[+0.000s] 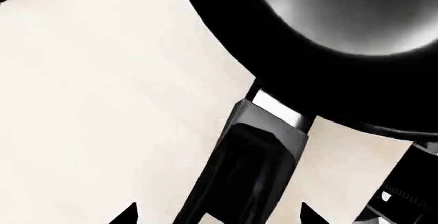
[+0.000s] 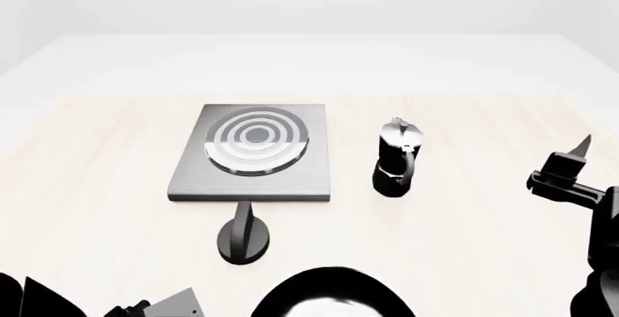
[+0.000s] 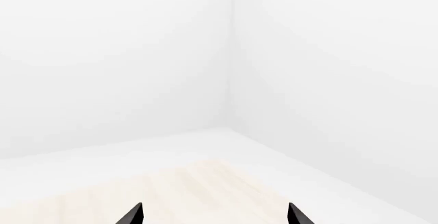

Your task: Turn on the stove and put the frying pan on it.

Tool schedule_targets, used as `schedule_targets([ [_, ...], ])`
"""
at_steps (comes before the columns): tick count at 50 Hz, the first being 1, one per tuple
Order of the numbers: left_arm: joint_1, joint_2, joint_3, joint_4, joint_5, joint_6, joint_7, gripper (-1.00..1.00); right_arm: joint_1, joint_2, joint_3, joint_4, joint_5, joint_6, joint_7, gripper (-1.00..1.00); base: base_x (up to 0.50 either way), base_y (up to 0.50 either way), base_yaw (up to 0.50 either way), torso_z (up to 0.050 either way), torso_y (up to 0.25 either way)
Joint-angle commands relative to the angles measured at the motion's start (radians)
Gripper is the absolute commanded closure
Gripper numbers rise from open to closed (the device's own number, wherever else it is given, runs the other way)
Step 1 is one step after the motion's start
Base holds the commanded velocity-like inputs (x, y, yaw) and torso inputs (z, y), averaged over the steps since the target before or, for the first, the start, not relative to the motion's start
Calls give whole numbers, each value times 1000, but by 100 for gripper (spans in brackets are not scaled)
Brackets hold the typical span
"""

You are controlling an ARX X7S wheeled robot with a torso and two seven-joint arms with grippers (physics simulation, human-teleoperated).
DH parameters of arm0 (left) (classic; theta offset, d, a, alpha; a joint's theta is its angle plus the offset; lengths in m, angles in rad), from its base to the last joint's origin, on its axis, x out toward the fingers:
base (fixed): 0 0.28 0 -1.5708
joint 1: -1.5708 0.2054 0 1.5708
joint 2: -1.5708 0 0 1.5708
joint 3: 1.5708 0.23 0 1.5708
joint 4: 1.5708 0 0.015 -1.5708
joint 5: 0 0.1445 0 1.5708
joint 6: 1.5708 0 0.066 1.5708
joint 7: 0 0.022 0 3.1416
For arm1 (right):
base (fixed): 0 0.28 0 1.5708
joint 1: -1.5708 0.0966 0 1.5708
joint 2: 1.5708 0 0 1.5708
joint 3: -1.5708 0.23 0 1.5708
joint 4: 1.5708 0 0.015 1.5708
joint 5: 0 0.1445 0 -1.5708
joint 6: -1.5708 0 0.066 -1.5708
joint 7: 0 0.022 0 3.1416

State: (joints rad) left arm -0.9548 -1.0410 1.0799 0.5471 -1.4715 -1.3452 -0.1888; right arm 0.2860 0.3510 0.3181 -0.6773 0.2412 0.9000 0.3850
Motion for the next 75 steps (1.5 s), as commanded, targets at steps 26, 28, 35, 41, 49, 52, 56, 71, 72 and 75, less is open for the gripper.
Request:
schedule_targets([
  [26,-243,-22,-110,181,-161,-59,-35,100,11,-10,20,-18,0,17,-17,-100,0,0,0,0,0],
  [28,-279,-26,-126,202,-214,-53,-50,100,12,-10,20,-17,0,17,-16,-100,0,0,0,0,0],
  [35,-439,-58,-159,254,-431,-44,-143,100,11,-9,16,-14,0,13,-15,-100,0,0,0,0,0],
  [41,-468,-68,-154,233,-437,-60,-161,100,16,-7,13,-12,1,15,-13,-100,0,0,0,0,0],
  [49,-547,-83,-164,133,-473,-34,-236,100,21,-5,14,-10,5,19,-11,-100,0,0,0,0,0],
  [52,-594,-75,-174,80,-484,-24,-272,100,15,-5,17,-8,5,14,-11,-100,0,0,0,0,0],
  [56,-674,-41,-120,-55,-547,5,-454,100,14,-6,14,-4,4,10,-10,-100,0,0,0,0,0],
  [71,-748,163,-106,-499,-524,268,-654,100,4,-7,19,7,9,-8,-12,-100,0,0,0,0,2],
  [72,-761,186,-111,-546,-507,288,-654,100,5,-7,17,8,9,-7,-11,-100,0,0,0,0,0],
  [75,-780,221,-112,-608,-444,324,-665,100,8,-7,15,9,10,-8,-11,-100,0,0,0,0,3],
])
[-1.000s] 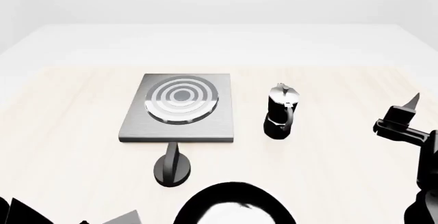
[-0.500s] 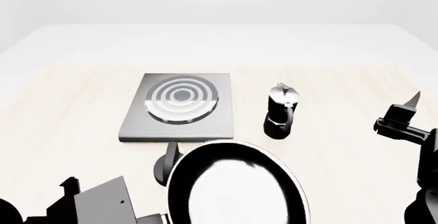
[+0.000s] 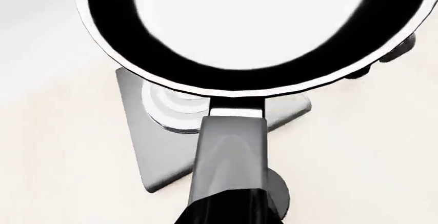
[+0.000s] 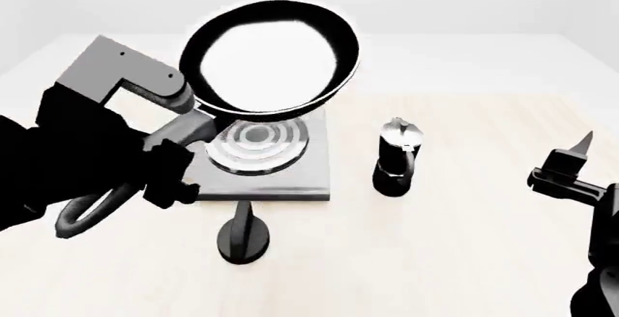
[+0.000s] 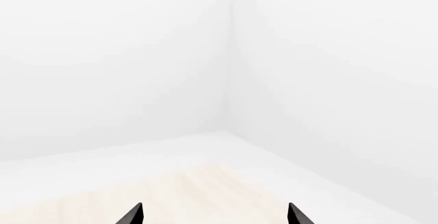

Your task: Turn on the stove and put the frying pan on it.

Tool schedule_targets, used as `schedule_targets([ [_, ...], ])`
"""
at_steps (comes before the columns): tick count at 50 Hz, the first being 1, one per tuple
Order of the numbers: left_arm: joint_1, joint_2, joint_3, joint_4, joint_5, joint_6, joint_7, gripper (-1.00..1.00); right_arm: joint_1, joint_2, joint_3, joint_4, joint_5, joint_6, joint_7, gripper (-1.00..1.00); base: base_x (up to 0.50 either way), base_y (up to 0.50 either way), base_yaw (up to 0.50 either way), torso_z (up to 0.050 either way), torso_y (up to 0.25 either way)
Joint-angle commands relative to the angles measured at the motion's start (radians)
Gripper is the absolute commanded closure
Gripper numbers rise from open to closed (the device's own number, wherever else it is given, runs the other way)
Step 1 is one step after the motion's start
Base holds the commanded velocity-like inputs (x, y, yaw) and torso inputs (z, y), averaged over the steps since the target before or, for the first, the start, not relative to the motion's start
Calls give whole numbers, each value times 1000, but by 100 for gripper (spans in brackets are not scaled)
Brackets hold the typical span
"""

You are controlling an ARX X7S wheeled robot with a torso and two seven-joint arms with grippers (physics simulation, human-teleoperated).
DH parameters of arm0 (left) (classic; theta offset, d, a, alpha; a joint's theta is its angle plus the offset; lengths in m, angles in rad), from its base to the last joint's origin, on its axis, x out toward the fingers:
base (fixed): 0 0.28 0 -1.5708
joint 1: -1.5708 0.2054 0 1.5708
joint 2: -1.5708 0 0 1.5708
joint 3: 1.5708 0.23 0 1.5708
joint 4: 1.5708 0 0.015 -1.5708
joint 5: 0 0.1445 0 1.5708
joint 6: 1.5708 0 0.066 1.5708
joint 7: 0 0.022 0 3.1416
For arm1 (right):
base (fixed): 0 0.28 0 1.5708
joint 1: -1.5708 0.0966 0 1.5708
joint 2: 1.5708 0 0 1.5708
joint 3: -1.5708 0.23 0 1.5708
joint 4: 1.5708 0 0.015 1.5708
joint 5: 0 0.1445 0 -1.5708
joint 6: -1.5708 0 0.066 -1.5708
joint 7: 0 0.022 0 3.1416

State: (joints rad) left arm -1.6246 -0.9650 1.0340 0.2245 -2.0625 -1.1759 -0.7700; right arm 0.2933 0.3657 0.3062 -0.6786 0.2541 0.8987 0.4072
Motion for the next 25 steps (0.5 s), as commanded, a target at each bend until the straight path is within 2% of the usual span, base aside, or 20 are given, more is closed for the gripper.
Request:
schedule_targets([
  [1,-117,157,-63,-302,167,157,-71,100,1,-22,26,11,-3,-8,-33,-100,0,0,0,0,0],
  [16,-139,412,76,-700,482,218,204,100,6,-26,19,27,4,-23,-35,-100,0,0,0,0,1],
  [25,-46,521,164,-839,585,273,343,100,6,-23,18,25,7,-22,-35,-100,0,0,0,0,2],
])
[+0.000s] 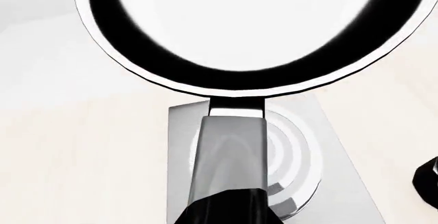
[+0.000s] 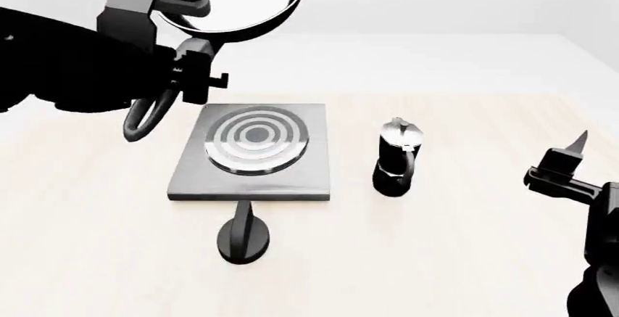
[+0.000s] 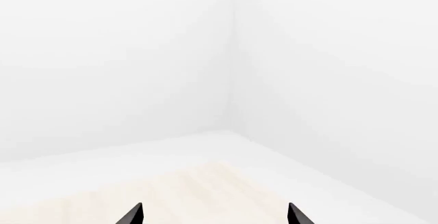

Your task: Turn on the stove and put the frying pan on it.

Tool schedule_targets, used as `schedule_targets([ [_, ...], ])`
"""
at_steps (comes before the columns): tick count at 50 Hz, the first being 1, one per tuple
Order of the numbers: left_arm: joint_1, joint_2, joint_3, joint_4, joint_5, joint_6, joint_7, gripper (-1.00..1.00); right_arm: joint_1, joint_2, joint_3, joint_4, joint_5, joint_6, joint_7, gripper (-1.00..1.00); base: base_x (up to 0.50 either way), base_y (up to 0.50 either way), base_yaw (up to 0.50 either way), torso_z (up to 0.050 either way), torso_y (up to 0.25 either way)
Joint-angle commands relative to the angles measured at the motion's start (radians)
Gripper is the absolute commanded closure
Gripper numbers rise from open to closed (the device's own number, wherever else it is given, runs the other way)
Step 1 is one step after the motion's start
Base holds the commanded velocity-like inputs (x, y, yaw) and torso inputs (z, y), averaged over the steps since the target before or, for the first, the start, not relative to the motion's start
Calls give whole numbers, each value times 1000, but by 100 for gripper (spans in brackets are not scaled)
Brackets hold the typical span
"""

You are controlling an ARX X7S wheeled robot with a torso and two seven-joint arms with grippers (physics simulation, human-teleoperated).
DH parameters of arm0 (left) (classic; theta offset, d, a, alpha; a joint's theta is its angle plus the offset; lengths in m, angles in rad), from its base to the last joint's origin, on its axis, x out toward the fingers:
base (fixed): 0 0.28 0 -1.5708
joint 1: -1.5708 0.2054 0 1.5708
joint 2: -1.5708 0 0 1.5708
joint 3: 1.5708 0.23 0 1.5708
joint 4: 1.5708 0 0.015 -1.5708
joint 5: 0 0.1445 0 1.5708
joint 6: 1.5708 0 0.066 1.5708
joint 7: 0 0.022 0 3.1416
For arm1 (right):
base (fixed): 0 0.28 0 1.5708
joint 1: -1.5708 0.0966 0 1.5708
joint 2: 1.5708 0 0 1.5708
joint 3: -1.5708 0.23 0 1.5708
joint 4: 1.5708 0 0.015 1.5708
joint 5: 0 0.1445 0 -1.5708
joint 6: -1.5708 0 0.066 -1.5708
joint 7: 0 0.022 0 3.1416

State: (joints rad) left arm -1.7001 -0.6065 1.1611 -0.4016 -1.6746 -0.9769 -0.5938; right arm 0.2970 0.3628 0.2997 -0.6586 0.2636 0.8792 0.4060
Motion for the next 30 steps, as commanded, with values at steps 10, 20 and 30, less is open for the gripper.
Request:
schedule_targets([
  [10,119,229,64,-376,244,152,245,100,3,-23,11,21,-2,-15,-35,-100,0,0,0,0,2],
  [20,152,304,101,-530,297,200,327,100,-4,-28,2,35,-1,-35,-37,-100,0,0,0,0,2],
  [30,251,259,64,-359,234,194,198,100,-6,-27,4,41,3,-40,-37,-100,0,0,0,0,1],
])
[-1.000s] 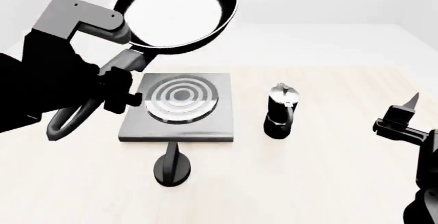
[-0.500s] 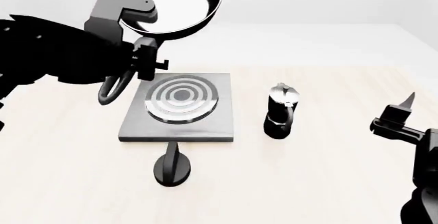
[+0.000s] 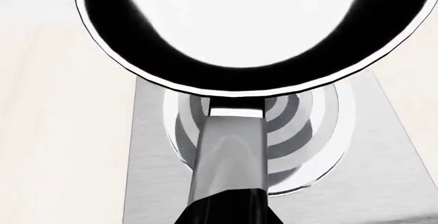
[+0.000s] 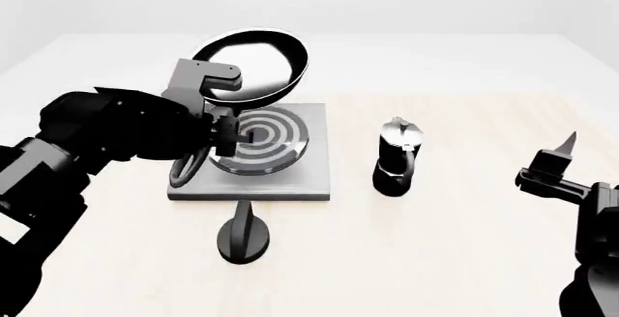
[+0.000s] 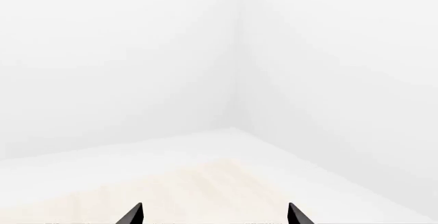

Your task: Turn on the stove and put the frying pan on it.

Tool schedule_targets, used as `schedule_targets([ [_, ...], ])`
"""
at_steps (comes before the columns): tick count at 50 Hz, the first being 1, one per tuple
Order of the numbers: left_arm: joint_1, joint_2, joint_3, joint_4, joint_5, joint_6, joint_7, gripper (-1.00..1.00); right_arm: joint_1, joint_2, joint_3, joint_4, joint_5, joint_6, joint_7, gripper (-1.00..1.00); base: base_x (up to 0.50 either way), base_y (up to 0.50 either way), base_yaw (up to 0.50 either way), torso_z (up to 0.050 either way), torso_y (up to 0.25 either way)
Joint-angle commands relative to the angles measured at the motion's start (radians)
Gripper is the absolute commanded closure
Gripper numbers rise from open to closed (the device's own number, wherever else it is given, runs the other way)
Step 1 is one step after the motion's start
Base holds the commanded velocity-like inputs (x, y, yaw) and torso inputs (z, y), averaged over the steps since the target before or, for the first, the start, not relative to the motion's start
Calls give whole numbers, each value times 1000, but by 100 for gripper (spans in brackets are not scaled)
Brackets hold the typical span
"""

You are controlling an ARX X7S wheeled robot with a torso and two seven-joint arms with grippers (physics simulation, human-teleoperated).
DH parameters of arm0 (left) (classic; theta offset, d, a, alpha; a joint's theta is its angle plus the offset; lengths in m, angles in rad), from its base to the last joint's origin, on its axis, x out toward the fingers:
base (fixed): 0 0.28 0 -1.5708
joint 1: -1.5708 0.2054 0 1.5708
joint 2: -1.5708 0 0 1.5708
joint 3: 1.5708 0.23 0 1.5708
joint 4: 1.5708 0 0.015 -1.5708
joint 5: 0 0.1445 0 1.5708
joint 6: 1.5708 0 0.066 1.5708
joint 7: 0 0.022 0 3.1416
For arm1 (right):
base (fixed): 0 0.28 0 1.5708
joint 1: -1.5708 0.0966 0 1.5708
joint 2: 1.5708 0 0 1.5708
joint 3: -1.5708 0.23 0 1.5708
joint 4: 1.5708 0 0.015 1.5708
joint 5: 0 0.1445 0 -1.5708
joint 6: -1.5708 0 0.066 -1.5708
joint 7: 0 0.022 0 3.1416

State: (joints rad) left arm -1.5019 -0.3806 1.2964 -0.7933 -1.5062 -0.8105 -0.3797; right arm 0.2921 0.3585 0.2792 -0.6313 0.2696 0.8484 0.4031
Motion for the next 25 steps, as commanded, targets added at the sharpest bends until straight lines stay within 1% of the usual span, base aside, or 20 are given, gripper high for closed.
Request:
schedule_targets([
  [1,54,43,-69,16,69,31,-2,100,0,-22,24,14,-3,-9,-34,-100,0,0,0,0,0],
  [10,55,122,-14,-151,127,35,110,100,8,-18,23,8,2,1,-31,-100,0,0,0,0,2],
  [14,63,133,-5,-170,134,33,111,100,8,-17,23,10,3,-3,-31,-100,0,0,0,0,3],
  [20,71,168,9,-251,150,35,121,100,0,-17,23,15,2,-11,-32,-100,0,0,0,0,0],
  [25,66,184,16,-293,156,18,106,100,-3,-18,22,22,1,-19,-30,-100,0,0,0,3,2],
])
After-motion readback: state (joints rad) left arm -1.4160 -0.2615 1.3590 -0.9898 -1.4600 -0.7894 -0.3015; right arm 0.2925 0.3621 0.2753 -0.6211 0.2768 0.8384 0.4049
